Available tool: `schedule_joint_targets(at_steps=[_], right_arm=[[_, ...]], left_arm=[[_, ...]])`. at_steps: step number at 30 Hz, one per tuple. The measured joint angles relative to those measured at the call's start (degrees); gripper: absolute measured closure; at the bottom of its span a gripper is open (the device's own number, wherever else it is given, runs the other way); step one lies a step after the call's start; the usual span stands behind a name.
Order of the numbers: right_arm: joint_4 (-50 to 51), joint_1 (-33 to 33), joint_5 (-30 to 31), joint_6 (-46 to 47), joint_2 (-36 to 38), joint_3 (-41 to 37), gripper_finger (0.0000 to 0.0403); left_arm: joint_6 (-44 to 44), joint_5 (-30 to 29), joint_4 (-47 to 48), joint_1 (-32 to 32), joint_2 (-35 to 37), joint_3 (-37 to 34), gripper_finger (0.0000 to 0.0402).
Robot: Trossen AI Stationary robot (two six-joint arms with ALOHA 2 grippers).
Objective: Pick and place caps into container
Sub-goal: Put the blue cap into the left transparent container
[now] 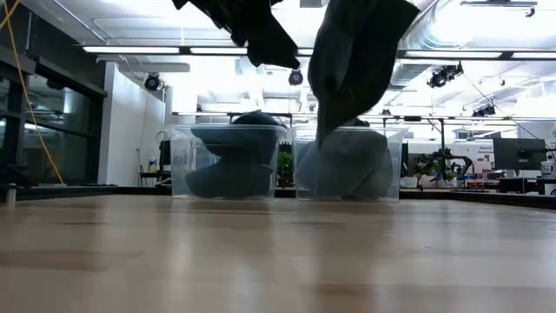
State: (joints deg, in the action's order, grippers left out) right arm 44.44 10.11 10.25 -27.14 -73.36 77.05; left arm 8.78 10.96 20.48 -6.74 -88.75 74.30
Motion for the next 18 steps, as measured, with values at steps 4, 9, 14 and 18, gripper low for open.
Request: schedule_joint_targets(at_steps=[4, 9, 14, 18], right_arm=[[4.2, 0.0, 0.6, 1.1, 0.0, 4.4, 0.0403], [9.3, 0.0, 0.7, 2.2, 0.0, 11.6, 0.0403], [15.8, 0.2, 0.0, 3.0, 0.0, 19.5, 0.0403], [20.2, 1.0, -3.4, 4.4, 0.3, 24.8, 0.0402]], left_arm=[[0.1, -1.6, -0.3, 0.0, -1.1, 0.1, 0.0163], [2.2, -2.5, -0.8, 0.0, -1.8, 0.1, 0.0163], [1.3, -1.1, -3.6, 0.0, -2.6, -0.1, 0.0163], [-1.6, -2.1, -9.2, -0.7, -2.5, 0.0, 0.0163]])
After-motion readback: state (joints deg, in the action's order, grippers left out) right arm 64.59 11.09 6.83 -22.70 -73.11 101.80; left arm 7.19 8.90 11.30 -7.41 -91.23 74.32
